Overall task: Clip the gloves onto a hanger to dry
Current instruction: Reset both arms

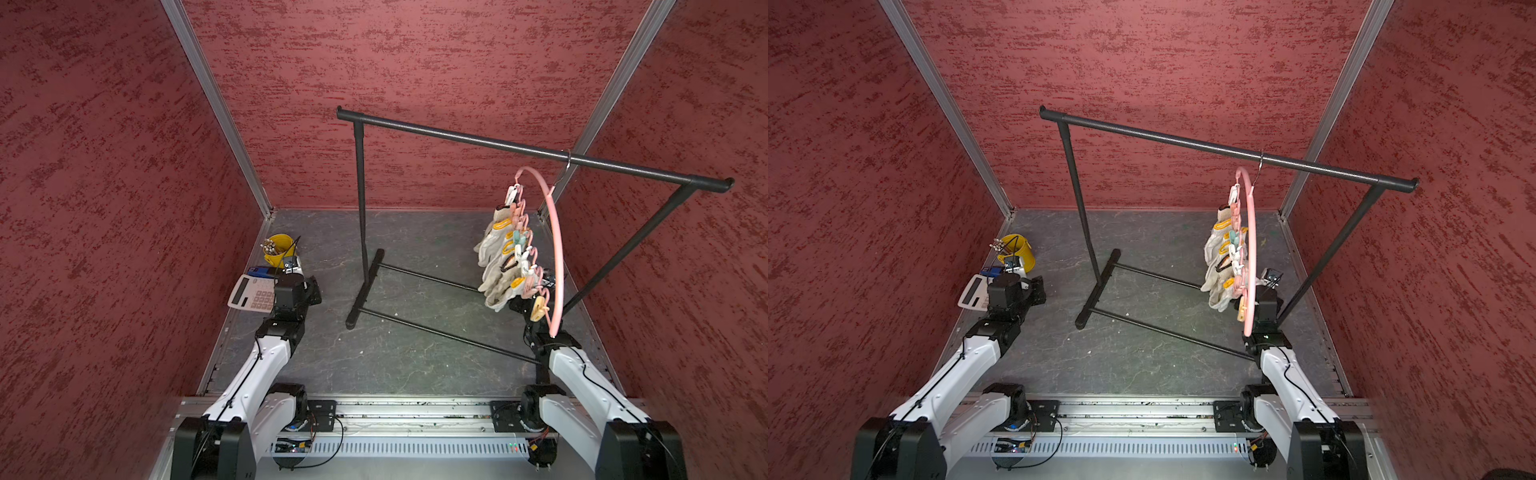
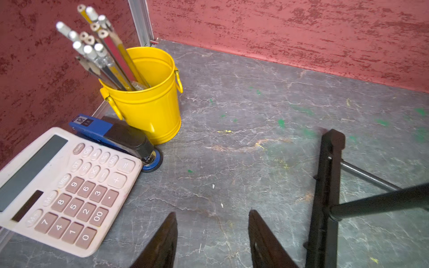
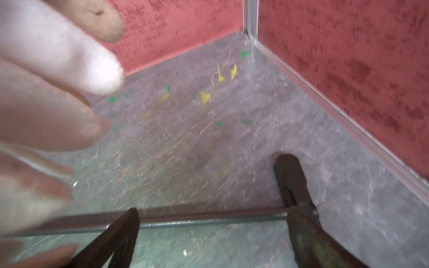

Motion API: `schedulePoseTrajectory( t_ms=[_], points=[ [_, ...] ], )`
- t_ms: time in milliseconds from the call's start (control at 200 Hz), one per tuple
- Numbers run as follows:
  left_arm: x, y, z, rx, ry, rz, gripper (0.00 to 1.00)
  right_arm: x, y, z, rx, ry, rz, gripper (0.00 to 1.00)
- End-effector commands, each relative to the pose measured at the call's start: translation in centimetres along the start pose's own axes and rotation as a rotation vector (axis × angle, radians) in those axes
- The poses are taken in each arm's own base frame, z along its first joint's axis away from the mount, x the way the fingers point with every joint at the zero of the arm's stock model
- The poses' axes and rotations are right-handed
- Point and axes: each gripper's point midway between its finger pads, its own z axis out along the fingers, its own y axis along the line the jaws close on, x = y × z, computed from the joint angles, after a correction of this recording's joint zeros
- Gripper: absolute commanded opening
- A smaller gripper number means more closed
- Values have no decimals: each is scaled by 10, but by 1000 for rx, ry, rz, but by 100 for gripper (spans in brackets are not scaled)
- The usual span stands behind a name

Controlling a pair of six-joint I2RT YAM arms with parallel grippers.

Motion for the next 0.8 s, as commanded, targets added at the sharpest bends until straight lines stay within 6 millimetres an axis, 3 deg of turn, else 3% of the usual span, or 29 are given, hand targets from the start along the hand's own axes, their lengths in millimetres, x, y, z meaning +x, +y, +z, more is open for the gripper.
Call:
schedulePoseTrajectory(
  t_ms=[0,185,331,376,406,431,446,581,766,791],
  points=[
    [-10,11,9,-22,-68,-8,55,-56,5,-9,-35,-304,-5,99],
    [-1,22,26,-31,-60,-34,64,-38,3,12,-43,-299,18,98],
    [-6,26,37,-34,-84,-41,66,-54,16,16,-107,-386,7,99],
    [-6,25,42,-26,-80,-36,67,-51,24,27,-130,-342,-22,99],
    [-7,23,46,-21,-78,-32,76,-50,30,33,-152,-322,-39,99],
    [-8,22,48,-15,-80,-31,97,-50,34,37,-170,-303,-53,99],
    [-7,22,51,-13,-78,-30,100,-49,38,40,-183,-291,-64,99],
    [-14,17,67,8,-105,-18,100,-44,59,40,-292,-270,-140,99],
    [-20,1,87,76,-77,21,100,-58,42,20,-215,-413,-180,99],
    [-12,0,89,82,-37,28,100,-58,39,20,-205,-421,-182,99]
  ],
)
